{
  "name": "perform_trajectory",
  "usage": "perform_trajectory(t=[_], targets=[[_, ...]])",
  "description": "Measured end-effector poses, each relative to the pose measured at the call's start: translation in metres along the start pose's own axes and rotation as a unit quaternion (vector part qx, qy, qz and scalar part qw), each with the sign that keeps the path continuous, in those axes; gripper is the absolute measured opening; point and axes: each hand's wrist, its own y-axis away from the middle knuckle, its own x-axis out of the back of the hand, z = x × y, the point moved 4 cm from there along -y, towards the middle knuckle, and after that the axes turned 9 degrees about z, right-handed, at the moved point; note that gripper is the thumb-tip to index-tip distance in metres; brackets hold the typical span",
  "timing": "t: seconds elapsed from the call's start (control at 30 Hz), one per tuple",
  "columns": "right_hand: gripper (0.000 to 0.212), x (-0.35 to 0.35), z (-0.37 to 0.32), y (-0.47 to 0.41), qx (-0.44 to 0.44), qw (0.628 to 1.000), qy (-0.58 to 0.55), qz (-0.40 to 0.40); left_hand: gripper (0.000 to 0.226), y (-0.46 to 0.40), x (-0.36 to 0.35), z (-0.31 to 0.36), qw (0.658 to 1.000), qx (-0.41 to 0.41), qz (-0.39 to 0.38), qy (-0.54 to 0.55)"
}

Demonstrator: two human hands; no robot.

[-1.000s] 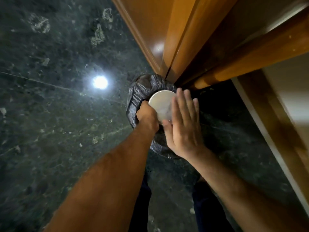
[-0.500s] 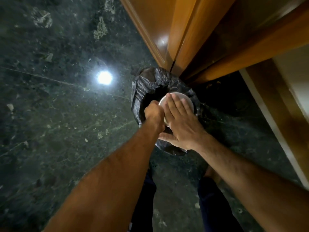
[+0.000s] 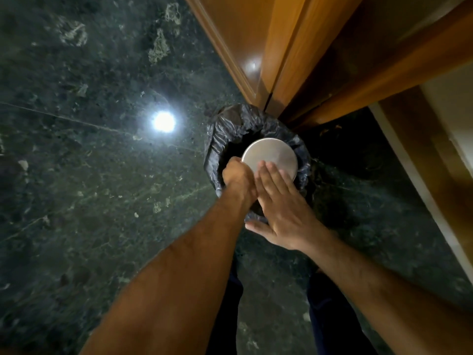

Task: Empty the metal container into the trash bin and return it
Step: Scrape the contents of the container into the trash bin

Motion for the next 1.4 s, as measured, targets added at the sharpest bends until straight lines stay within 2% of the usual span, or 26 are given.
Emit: perform_trajectory(t=[0.1, 0.2, 0.3, 0.37, 0.43, 0.53, 0.63, 0.7, 0.8, 0.87, 0.97, 1.03, 1.1, 1.23, 1.3, 1.33, 1.37, 1.4], targets=[[0.103, 0.004, 0.001, -0.006, -0.004, 1.000, 0.003, 0.026, 0.042, 0.004, 0.001, -0.002, 1.000, 0.022, -0.015, -0.005], [0.109, 0.011, 0.003, -0.017, 0.010, 1.000, 0.010, -0.002, 0.039, 0.004, 0.004, -0.003, 0.999, 0.005, -0.034, 0.016], [0.106, 0.016, 0.008, -0.022, 0.023, 0.999, 0.000, 0.040, 0.039, 0.004, 0.005, -0.003, 0.998, -0.009, -0.057, -0.002], [0.106, 0.019, 0.009, -0.024, 0.011, 1.000, -0.004, 0.028, 0.037, 0.001, 0.006, -0.003, 0.998, -0.025, -0.044, -0.029], [0.105, 0.021, 0.016, -0.023, -0.024, 0.998, -0.005, 0.056, 0.032, 0.004, 0.006, 0.000, 0.997, -0.034, -0.017, -0.064], [0.104, 0.020, 0.015, -0.017, -0.014, 0.999, -0.002, 0.038, 0.030, 0.006, 0.007, 0.001, 0.999, -0.027, -0.012, -0.035], [0.098, 0.016, 0.015, -0.003, 0.002, 0.998, -0.003, 0.070, 0.033, 0.014, 0.008, 0.004, 1.000, -0.003, -0.017, -0.007], [0.097, 0.014, 0.012, 0.003, -0.007, 0.999, -0.003, 0.049, 0.033, 0.013, 0.007, 0.002, 1.000, -0.010, -0.016, 0.002], [0.094, 0.010, 0.005, 0.006, 0.003, 0.998, 0.013, 0.063, 0.043, 0.013, 0.001, -0.002, 1.000, 0.007, -0.024, 0.018], [0.094, 0.010, -0.001, 0.003, 0.000, 0.999, 0.016, 0.034, 0.049, 0.011, 0.000, -0.006, 0.999, 0.014, -0.041, 0.030], [0.091, 0.013, 0.000, 0.000, 0.004, 0.998, 0.015, 0.058, 0.043, 0.018, 0.001, -0.007, 0.998, 0.013, -0.062, 0.013], [0.095, 0.016, 0.001, -0.004, 0.006, 0.999, 0.022, 0.026, 0.043, 0.014, 0.005, -0.008, 0.998, 0.011, -0.063, 0.018], [0.099, 0.014, 0.005, -0.006, -0.008, 0.999, 0.013, 0.034, 0.045, 0.018, 0.005, -0.008, 0.998, 0.008, -0.064, -0.013], [0.099, 0.013, 0.011, -0.009, -0.030, 1.000, -0.005, 0.004, 0.032, 0.021, 0.014, -0.008, 0.997, -0.035, -0.033, -0.058], [0.089, 0.025, 0.016, -0.009, -0.089, 0.994, -0.031, 0.059, 0.030, 0.025, 0.021, -0.004, 0.994, -0.069, -0.022, -0.080], [0.085, 0.030, 0.024, -0.008, -0.170, 0.979, -0.055, 0.100, 0.030, 0.024, 0.021, 0.000, 0.991, -0.102, -0.016, -0.089], [0.081, 0.037, 0.034, -0.006, -0.288, 0.943, -0.092, 0.138, 0.031, 0.025, 0.022, 0.004, 0.982, -0.153, -0.014, -0.112], [0.078, 0.038, 0.046, -0.002, -0.428, 0.877, -0.156, 0.151, 0.032, 0.027, 0.022, 0.008, 0.964, -0.223, -0.017, -0.142]])
